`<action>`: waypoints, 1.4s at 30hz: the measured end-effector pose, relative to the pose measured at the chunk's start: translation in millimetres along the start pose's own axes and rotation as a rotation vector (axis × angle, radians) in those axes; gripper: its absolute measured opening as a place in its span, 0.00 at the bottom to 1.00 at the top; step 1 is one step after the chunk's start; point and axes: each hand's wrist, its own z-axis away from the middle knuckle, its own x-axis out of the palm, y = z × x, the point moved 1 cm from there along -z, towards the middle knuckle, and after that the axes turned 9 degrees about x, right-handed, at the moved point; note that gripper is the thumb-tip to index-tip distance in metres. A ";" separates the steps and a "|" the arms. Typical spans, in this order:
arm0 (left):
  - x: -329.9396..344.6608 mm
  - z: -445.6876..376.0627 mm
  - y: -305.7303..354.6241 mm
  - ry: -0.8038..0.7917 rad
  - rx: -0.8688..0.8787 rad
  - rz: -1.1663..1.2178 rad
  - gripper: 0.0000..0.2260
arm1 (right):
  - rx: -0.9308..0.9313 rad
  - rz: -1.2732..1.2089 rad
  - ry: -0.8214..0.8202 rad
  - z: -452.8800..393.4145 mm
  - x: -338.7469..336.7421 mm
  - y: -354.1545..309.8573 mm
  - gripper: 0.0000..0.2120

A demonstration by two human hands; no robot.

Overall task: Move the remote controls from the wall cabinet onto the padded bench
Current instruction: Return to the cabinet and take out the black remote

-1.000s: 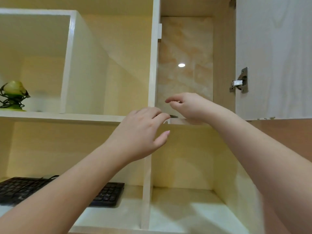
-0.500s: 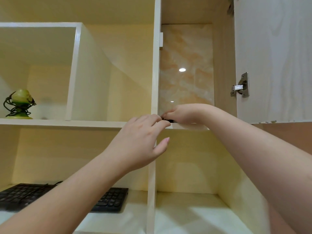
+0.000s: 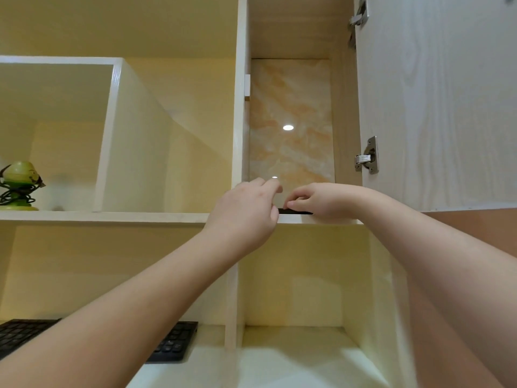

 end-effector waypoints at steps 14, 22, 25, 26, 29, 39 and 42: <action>41.2 -88.3 -18.8 -0.400 -0.358 0.364 0.20 | -0.024 -0.025 0.094 13.1 -1.4 24.7 0.14; 82.9 -114.0 -48.4 -0.365 -0.687 0.539 0.29 | 0.040 -0.132 0.155 -2.5 5.6 26.2 0.17; 85.7 -114.3 -49.6 -0.334 -0.743 0.576 0.28 | 0.073 -0.117 0.154 -6.8 8.4 27.0 0.24; 85.0 -112.1 -45.9 -0.333 -0.761 0.590 0.28 | 0.092 -0.102 0.148 -7.4 9.1 26.4 0.26; 84.0 -109.1 -38.4 -0.307 -0.793 0.613 0.30 | 0.156 -0.059 0.107 -7.4 9.1 23.3 0.29; 67.4 -101.1 -24.7 -0.136 -0.808 0.770 0.24 | 0.197 -0.115 0.162 6.0 6.9 13.5 0.15; 63.7 -99.6 -22.8 -0.100 -0.793 0.809 0.21 | 0.182 -0.128 0.176 14.7 1.8 9.8 0.14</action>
